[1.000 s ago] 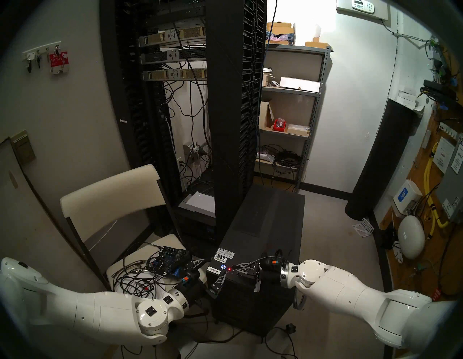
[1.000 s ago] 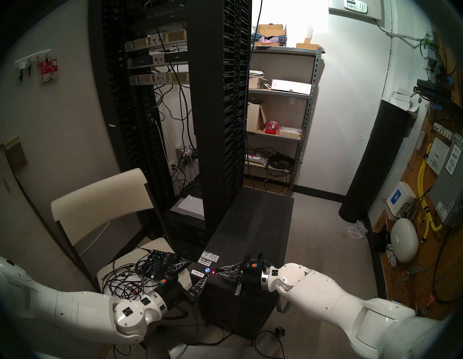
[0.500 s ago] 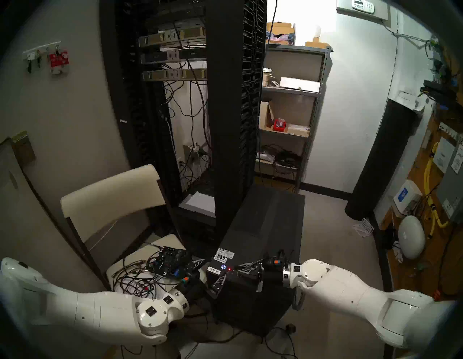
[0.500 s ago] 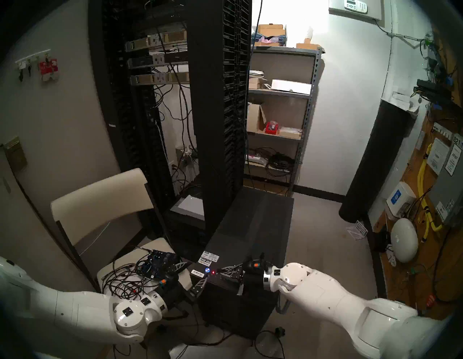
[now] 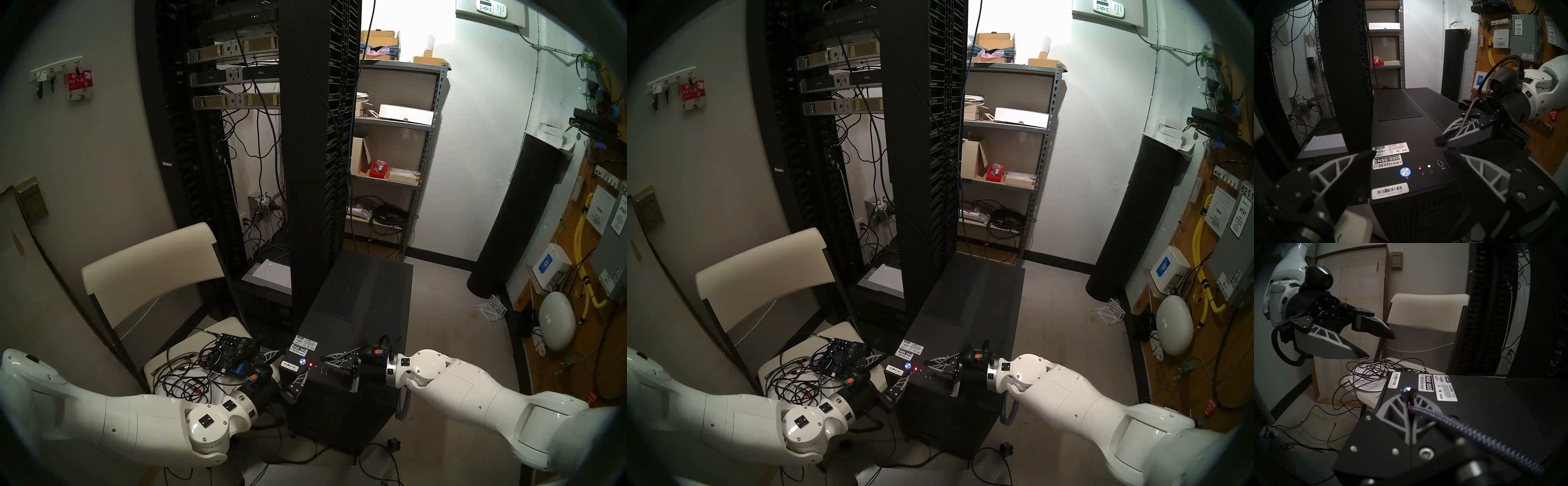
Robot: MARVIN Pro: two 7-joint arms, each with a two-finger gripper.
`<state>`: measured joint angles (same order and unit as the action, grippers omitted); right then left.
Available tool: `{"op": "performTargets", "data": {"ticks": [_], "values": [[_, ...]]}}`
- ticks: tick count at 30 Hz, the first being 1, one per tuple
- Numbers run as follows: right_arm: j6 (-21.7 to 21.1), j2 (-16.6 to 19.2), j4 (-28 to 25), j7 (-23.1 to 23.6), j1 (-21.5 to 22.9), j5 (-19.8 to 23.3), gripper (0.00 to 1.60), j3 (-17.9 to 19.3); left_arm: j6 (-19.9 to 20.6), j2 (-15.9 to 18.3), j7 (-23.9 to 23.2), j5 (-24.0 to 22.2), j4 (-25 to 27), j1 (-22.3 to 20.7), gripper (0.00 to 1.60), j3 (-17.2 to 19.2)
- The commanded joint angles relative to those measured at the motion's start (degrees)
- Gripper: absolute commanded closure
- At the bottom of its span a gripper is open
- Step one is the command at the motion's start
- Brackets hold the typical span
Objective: Insert the cable into the workstation's USB slot
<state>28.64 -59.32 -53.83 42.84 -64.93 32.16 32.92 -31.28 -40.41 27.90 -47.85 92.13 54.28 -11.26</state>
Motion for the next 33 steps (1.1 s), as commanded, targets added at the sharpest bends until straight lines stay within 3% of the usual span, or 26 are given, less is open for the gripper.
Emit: {"op": "performTargets", "data": {"ticks": [1, 16, 33], "values": [[0.4, -0.8, -0.3, 1.0, 1.2, -0.7, 1.6, -0.3, -0.2, 0.0, 0.3, 0.0, 0.1, -0.4, 0.07, 0.5], [0.6, -2.2, 1.1, 0.5, 1.2, -2.5, 1.6, -0.2, -0.6, 0.2, 0.5, 0.0, -0.1, -0.2, 0.06, 0.4], [0.1, -1.4, 0.8, 0.8, 0.9, -2.9, 1.6, 0.5, -0.7, 0.1, 0.6, 0.2, -0.2, -0.2, 0.04, 0.3]]}}
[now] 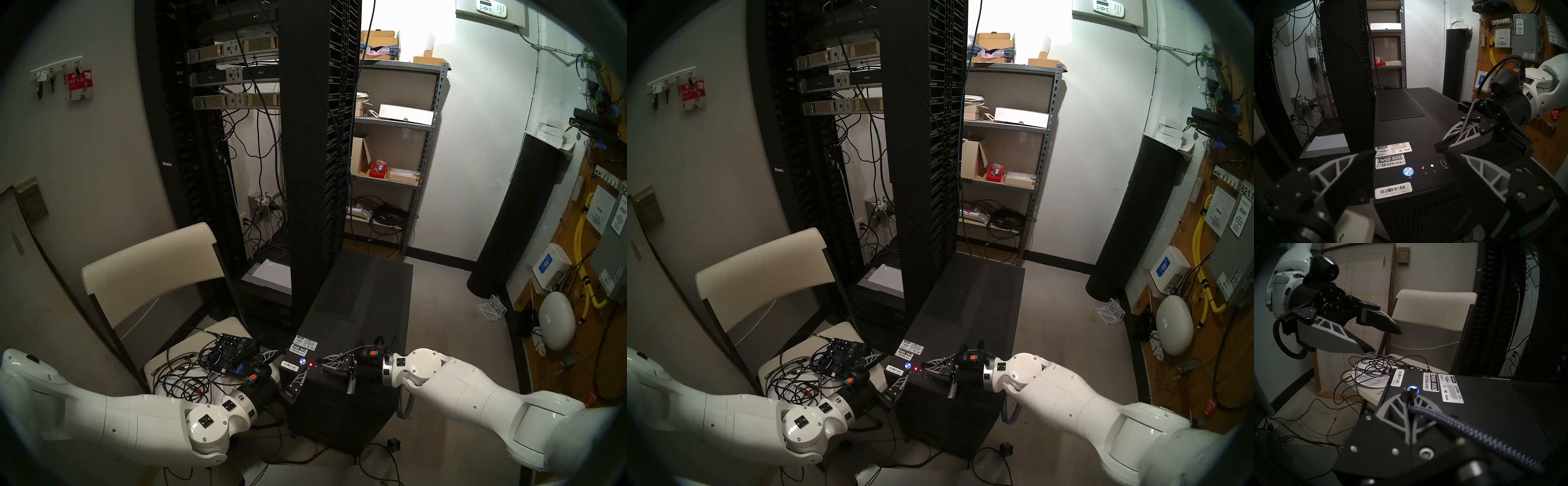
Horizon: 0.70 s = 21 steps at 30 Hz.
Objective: Insert the cable into the workstation's USB slot
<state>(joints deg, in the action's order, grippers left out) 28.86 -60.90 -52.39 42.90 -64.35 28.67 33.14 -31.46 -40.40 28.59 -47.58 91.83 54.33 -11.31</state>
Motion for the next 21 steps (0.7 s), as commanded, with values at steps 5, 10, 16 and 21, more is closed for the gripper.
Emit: {"op": "performTargets", "data": {"ticks": [5, 10, 16, 21], "values": [[-0.5, -0.1, -0.5, 1.1, 0.6, -0.3, 1.6, -0.2, -0.5, 0.1, -0.1, 0.0, 0.2, -0.3, 0.05, 0.4], [-0.5, -0.3, -0.1, 0.8, 0.7, -1.4, 1.6, -0.6, -0.5, 0.1, -0.1, 0.0, 0.1, -0.3, 0.04, 0.4], [-1.0, -0.4, 0.6, -0.3, 0.7, -3.5, 1.6, -1.2, -0.5, 0.2, -0.1, 0.0, 0.1, -0.3, 0.03, 0.4], [-0.9, -0.7, 2.2, -1.1, 0.6, -3.8, 1.6, -1.3, -0.5, 0.2, -0.2, 0.1, 0.2, -0.4, 0.03, 0.4]]}}
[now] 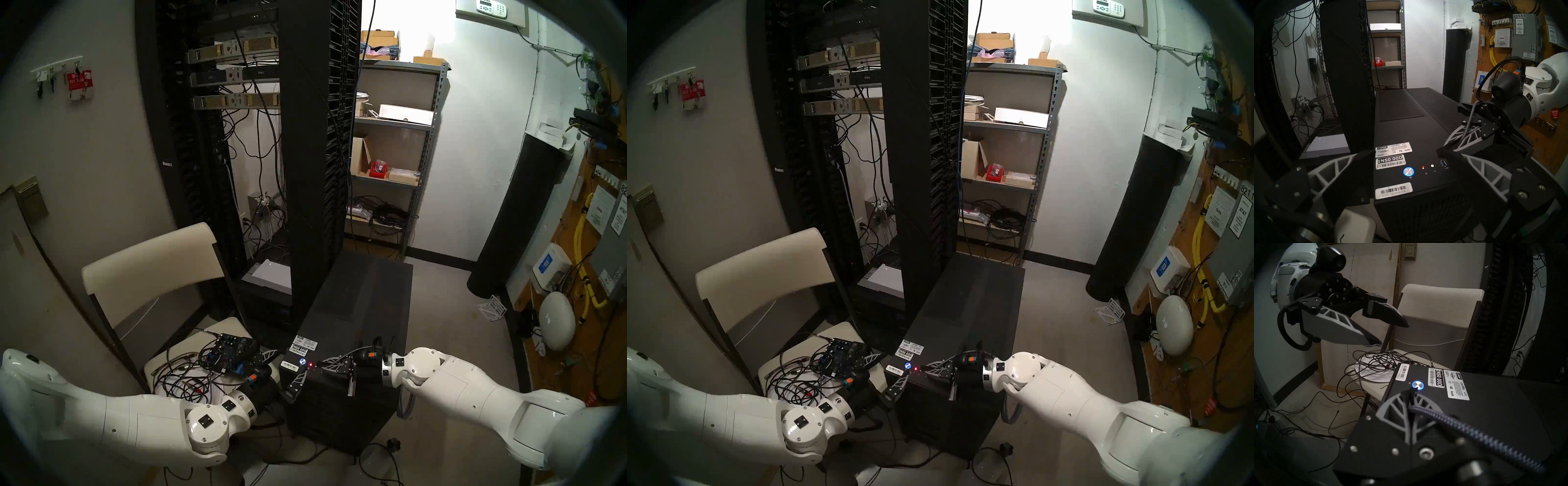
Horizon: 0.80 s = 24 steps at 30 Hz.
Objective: Insert the cable into the workstation's USB slot
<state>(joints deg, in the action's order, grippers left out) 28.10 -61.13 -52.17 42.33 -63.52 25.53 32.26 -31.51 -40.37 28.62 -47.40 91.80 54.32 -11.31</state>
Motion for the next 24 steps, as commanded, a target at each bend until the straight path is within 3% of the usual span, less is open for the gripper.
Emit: {"op": "performTargets", "data": {"ticks": [1, 10, 24], "values": [[-0.1, -0.6, 2.3, -0.5, -0.2, -0.6, 1.6, -0.4, -0.4, 0.2, -0.2, -0.1, 0.2, -0.4, 0.03, 0.4], [-0.5, -1.6, 3.9, -0.3, 0.0, -0.9, 1.6, -1.0, -0.5, 0.2, 0.2, 0.2, 0.3, -0.2, 0.03, 0.4], [-2.6, 0.4, 1.1, -0.2, -1.4, -0.9, 1.6, -1.6, -0.8, 0.5, 0.5, 0.4, 0.4, -0.1, 0.01, 0.4]]}}
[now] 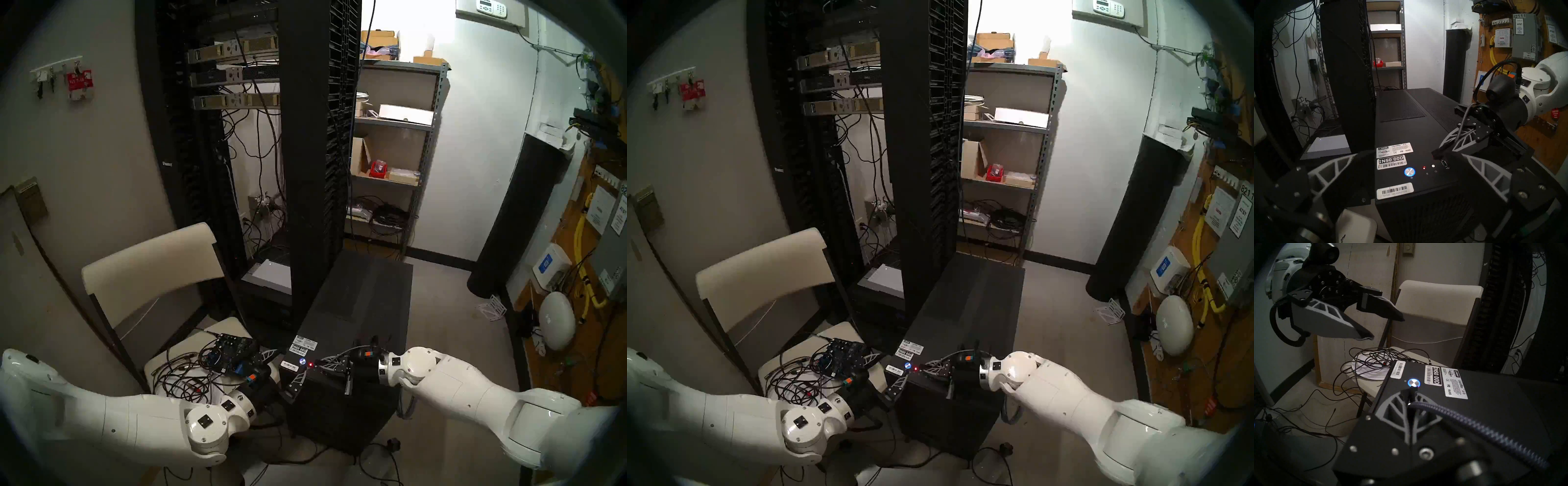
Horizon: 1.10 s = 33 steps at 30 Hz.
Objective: Insert the cable into the workstation's USB slot
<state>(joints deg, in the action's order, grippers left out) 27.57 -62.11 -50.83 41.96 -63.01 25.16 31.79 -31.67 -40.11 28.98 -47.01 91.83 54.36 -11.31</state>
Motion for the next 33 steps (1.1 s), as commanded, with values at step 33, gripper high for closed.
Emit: {"op": "performTargets", "data": {"ticks": [33], "values": [[-4.7, -1.1, 5.2, 1.6, -0.7, -1.0, 1.6, -3.2, -0.5, 0.3, 0.7, 0.5, 0.6, -0.4, 0.0, 0.4]]}}
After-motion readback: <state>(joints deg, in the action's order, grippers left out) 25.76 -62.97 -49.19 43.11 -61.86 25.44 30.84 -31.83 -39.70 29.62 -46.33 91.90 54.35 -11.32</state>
